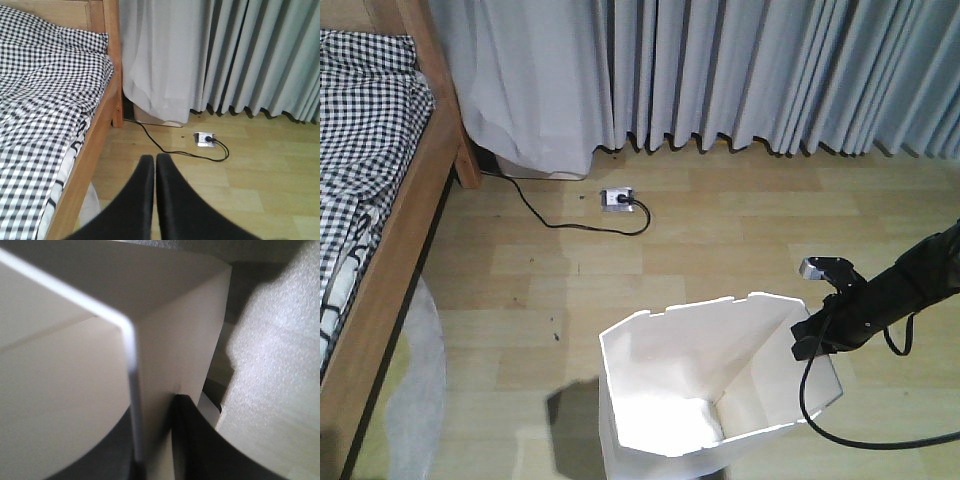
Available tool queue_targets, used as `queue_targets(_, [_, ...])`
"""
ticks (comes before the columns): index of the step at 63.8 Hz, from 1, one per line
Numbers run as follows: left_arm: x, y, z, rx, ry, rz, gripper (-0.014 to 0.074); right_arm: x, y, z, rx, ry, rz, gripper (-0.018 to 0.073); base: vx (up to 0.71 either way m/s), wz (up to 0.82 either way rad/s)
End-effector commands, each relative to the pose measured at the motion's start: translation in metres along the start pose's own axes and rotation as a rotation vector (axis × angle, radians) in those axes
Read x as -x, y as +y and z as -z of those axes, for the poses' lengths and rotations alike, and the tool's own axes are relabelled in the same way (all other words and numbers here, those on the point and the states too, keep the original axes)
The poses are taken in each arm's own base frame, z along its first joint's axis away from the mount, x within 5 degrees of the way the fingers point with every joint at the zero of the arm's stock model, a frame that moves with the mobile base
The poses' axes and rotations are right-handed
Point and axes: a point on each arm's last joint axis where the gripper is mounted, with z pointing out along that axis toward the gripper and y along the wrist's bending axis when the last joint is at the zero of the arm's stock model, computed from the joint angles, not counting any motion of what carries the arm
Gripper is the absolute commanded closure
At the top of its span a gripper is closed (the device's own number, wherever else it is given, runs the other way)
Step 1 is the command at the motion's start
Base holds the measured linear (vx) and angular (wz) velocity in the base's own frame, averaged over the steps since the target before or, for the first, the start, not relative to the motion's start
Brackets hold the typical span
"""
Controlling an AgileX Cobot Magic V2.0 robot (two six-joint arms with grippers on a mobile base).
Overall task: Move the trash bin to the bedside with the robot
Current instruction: 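Drive toward the bedside, dragging the bin with the right gripper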
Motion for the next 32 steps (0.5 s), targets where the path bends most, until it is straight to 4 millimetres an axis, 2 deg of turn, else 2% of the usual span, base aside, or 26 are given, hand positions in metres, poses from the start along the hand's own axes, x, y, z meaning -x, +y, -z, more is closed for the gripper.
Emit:
queue_targets(1, [0.0054, -0.0008, 0.0008, -0.011, -0.076, 0.006, 0.0603, 0.012, 0.0205, 0.0253, 0.141, -0.049, -0.001, 0.0562, 0.24, 0.07])
queue_targets(32, [0.0054, -0.0008, 0.0008, -0.011, -0.076, 0.006, 0.0603, 0.012, 0.0205, 0.0253, 0.141, -0.049, -0.001, 0.0562, 0.24, 0.04])
